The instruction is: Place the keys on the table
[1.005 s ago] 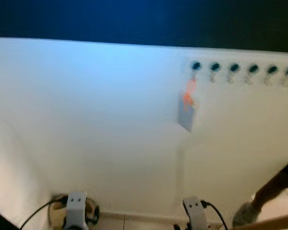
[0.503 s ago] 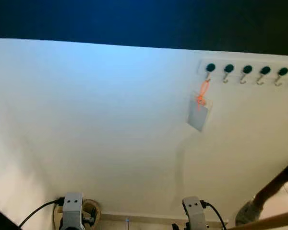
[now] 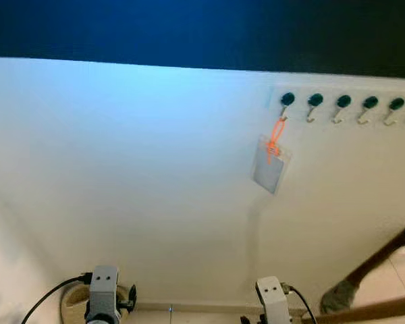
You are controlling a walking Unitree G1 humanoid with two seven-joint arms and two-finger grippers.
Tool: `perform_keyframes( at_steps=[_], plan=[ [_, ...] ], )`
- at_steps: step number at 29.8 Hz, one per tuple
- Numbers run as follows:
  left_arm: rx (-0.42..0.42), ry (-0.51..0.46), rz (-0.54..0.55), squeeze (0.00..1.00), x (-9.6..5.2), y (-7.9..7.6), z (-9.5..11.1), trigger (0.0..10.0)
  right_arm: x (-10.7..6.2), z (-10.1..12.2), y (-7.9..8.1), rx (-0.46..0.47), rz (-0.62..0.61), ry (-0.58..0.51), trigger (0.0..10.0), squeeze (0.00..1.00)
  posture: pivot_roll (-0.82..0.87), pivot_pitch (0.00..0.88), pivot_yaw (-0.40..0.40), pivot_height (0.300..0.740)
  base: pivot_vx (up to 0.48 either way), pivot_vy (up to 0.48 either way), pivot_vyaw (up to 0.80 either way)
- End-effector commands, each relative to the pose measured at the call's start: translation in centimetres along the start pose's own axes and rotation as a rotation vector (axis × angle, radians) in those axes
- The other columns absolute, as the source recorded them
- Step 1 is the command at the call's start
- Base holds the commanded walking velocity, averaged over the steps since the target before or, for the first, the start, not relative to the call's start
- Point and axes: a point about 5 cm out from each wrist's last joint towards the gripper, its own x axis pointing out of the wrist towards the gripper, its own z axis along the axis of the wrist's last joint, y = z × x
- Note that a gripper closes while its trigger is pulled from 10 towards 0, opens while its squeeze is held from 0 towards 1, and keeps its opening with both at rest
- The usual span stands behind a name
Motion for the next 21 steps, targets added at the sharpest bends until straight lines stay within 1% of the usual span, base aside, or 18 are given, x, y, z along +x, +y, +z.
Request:
perform_keyframes(
  at_steps=[1,6,16,19,20,21],
  plan=[
    [0.010,0.008,-0.007,0.00,-0.18,-0.23,-0.36,10.0,-0.12,-0.29,-0.23,0.008,-0.007,0.011,10.0,0.00,0.06,0.041,-0.023,0.740,0.000,-0.480,0.00],
    [-0.013,0.006,0.007,0.00,-0.20,-0.09,-0.33,10.0,-0.11,-0.24,-0.25,0.008,-0.007,0.010,10.0,0.00,0.06,0.042,-0.025,0.740,0.000,0.000,0.00],
    [-0.011,-0.003,0.008,0.00,-0.19,0.00,-0.20,10.0,-0.02,-0.03,-0.14,0.009,-0.003,0.005,10.0,0.00,0.06,0.042,-0.025,0.740,0.000,0.000,0.00],
    [-0.002,-0.003,0.014,0.00,-0.17,0.07,-0.15,10.0,0.01,0.01,-0.10,0.021,-0.004,0.004,10.0,0.00,0.06,0.042,-0.022,0.740,0.000,0.000,0.00],
    [0.001,-0.001,0.014,0.00,-0.16,0.10,-0.15,10.0,0.00,0.01,-0.16,0.044,-0.016,-0.001,10.0,0.00,0.06,0.042,-0.021,0.740,0.000,0.000,0.00],
    [0.001,-0.001,0.014,0.00,-0.16,0.10,-0.15,10.0,0.00,0.01,-0.16,0.044,-0.016,-0.001,10.0,0.00,0.06,0.042,-0.021,0.740,0.000,0.000,0.00]
  ],
)
